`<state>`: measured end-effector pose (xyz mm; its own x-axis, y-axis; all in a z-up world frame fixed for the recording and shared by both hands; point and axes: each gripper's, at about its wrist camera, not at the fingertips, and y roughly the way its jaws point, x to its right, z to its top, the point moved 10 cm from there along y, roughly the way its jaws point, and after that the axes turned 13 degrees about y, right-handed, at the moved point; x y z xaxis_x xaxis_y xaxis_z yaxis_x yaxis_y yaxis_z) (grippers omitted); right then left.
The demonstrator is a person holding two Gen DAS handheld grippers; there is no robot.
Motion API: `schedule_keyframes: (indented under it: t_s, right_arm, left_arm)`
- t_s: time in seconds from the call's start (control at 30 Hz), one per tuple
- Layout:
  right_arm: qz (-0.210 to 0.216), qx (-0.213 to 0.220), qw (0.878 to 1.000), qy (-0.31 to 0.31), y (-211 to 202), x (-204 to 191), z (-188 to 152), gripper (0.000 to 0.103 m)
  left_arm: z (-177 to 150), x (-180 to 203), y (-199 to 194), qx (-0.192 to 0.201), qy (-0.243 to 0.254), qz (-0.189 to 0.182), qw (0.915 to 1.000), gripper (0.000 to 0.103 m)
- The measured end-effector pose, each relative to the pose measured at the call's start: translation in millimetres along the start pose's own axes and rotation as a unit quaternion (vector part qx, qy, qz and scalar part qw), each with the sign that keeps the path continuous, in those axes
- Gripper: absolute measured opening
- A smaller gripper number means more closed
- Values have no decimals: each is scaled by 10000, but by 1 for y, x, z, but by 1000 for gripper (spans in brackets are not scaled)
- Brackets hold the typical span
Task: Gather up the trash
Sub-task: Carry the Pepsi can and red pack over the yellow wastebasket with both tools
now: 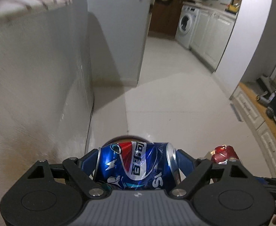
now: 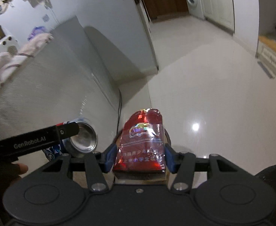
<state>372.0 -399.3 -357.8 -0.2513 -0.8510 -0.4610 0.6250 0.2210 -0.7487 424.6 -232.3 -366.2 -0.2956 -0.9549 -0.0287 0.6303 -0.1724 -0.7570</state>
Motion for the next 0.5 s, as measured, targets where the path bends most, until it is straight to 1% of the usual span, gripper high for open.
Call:
schedule_keyframes:
  t_s: [0.17,0.33,0.43,0.5]
  right_arm:
    - [18,-419,9990,153,67,16,-2,54]
    - [32,-718,9966,399,132,22,0,54]
    - [37,-882,9951,453,167,25,-2,55]
    - [62,-1003,9938,465,190,24,-8,55]
  left_arm:
    - [-14,-8,68,-299,41,-8,9995,87]
    - [-35,-21,132,-628,54,9,9980,87]
    - [-54,-26,166,-906,182,23,9957,87]
    - [-62,-29,182,-1002,309,64,9945,87]
